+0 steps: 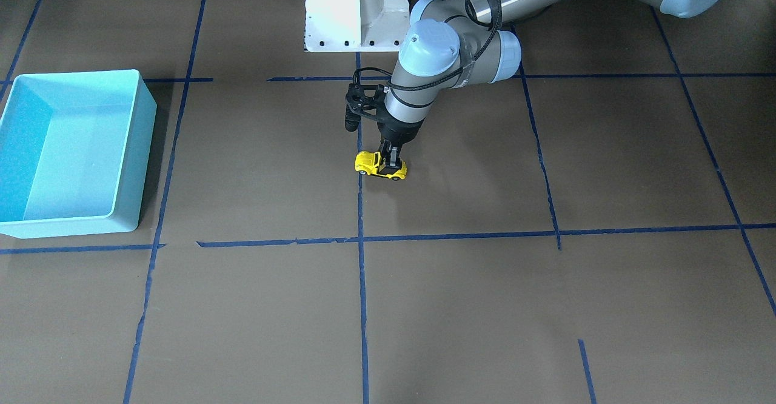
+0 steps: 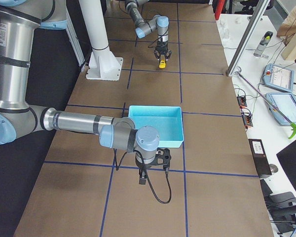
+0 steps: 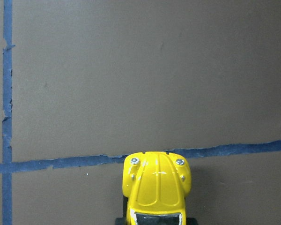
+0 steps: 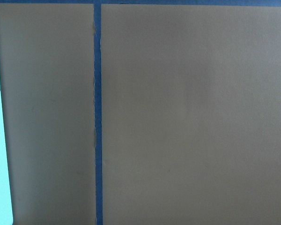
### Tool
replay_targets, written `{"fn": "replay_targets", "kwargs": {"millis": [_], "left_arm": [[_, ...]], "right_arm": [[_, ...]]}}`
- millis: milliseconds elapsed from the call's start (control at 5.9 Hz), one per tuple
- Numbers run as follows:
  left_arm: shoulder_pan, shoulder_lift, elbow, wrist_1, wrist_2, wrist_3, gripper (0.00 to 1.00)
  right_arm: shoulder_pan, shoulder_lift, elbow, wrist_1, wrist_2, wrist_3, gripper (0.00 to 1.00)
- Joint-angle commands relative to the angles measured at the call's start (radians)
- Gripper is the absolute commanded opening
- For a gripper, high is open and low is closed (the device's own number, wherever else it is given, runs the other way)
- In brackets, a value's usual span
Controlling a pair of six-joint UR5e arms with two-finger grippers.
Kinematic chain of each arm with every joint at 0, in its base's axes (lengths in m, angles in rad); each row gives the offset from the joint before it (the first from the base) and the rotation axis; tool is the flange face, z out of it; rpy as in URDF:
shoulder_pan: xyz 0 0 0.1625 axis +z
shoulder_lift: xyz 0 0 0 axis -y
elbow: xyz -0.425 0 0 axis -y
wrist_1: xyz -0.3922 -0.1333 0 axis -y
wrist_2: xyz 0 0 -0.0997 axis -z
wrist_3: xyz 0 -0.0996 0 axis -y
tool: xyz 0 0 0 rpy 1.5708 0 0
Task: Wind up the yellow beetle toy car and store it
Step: 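Press the left gripper on the car and drag it backward to wind it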
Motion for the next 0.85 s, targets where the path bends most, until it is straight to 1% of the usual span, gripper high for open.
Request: {"fn": "replay_targets", "kwargs": {"millis": [0,169,508,678], "left_arm": [[0.001,0.01,0.028,-0.054,-0.052,-0.008,0.0],[-0.001,0.011,0.04,-0.084,-0.06,-0.007,0.0],[-0.004,0.014,0.041,-0.089,-0.061,-0.005,0.0],[-0.019,0.022,0.041,-0.092,-0.083,0.001,0.0]], "right_arm": [[0.0,0.0,0.0,0.0,0.0,0.0,1.0],[0.0,0.0,0.0,0.0,0.0,-0.001,1.0],[0.0,0.0,0.0,0.0,0.0,0.0,1.0],[0.0,-0.001,0.0,0.0,0.0,-0.001,1.0]]}}
